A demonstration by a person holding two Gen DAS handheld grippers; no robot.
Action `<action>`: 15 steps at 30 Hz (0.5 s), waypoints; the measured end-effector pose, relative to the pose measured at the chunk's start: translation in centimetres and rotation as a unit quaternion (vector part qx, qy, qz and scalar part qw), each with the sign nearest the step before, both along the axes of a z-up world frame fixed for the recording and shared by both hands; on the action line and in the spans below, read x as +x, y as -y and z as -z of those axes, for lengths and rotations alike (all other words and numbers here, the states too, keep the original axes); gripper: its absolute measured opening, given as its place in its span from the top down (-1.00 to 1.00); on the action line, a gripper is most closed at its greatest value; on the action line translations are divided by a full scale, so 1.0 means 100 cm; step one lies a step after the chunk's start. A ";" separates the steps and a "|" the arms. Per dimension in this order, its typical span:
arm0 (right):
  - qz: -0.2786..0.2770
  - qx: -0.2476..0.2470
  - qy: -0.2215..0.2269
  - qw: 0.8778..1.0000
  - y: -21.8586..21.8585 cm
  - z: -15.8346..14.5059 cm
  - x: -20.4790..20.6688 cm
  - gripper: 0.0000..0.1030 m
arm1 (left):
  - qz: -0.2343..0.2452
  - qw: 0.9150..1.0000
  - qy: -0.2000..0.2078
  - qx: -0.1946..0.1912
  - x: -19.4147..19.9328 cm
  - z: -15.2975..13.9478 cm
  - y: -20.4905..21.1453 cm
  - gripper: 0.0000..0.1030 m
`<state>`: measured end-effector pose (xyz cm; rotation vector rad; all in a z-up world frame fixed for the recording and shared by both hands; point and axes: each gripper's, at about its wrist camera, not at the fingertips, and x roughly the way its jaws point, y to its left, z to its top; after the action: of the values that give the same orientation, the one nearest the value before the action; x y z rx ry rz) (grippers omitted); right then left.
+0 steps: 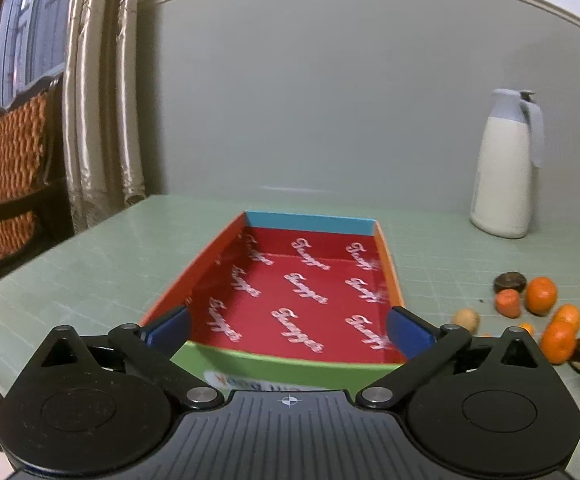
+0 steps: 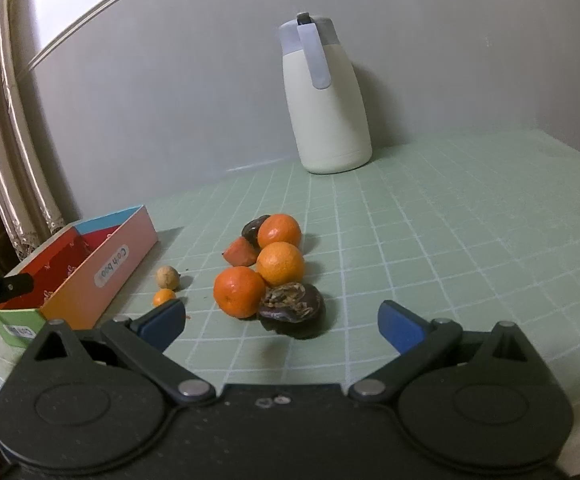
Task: Organize fruits
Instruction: 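Reach the right tool to the dark walnut and close on it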
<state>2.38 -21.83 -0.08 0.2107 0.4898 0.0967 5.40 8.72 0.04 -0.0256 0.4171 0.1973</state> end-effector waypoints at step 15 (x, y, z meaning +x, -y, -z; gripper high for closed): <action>-0.033 -0.046 -0.017 0.998 -0.001 -0.013 0.031 -0.57 | 0.001 1.000 -0.005 -0.023 0.000 0.006 -0.005 -0.99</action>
<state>5.47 -21.72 1.21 0.1057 0.5338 0.1353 5.43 9.20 -0.60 -0.0700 0.4320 0.1863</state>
